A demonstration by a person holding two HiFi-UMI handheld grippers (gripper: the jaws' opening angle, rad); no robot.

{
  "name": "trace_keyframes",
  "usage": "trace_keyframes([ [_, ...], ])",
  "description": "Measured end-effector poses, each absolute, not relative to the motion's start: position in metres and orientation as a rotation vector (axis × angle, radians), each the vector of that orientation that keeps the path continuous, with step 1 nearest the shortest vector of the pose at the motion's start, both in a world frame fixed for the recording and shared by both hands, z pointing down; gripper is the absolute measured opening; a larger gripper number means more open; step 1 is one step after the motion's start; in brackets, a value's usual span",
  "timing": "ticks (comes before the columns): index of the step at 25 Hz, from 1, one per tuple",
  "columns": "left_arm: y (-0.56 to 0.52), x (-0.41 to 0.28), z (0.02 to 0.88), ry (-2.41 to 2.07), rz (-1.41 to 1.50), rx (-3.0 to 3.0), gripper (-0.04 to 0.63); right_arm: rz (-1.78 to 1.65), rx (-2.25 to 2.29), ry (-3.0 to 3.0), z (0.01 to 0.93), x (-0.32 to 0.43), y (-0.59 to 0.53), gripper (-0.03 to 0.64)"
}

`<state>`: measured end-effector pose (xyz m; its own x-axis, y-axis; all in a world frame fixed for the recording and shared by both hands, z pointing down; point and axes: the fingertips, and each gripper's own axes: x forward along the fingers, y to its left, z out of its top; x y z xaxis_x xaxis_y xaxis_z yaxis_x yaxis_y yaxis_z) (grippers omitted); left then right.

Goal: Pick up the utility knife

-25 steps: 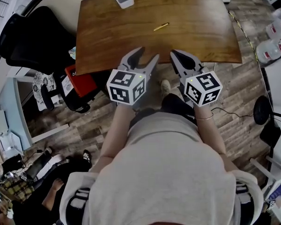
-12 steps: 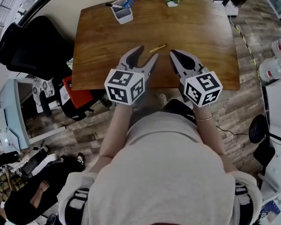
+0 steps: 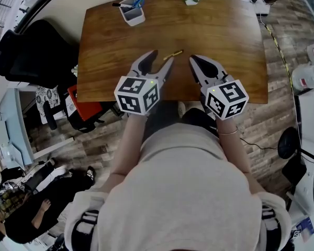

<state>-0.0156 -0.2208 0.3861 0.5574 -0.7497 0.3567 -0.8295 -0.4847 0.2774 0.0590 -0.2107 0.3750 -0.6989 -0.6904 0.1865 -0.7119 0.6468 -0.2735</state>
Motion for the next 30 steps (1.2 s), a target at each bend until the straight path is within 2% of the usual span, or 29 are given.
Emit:
trace_keyframes([
  [26, -0.269, 0.001, 0.411, -0.95, 0.511, 2.486, 0.224, 0.66, 1.465, -2.651, 0.392, 0.067, -0.245, 0.011],
  [30, -0.272, 0.004, 0.425, -0.9, 0.601, 2.503, 0.199, 0.694, 1.485, -2.614, 0.404, 0.07, -0.249, 0.011],
])
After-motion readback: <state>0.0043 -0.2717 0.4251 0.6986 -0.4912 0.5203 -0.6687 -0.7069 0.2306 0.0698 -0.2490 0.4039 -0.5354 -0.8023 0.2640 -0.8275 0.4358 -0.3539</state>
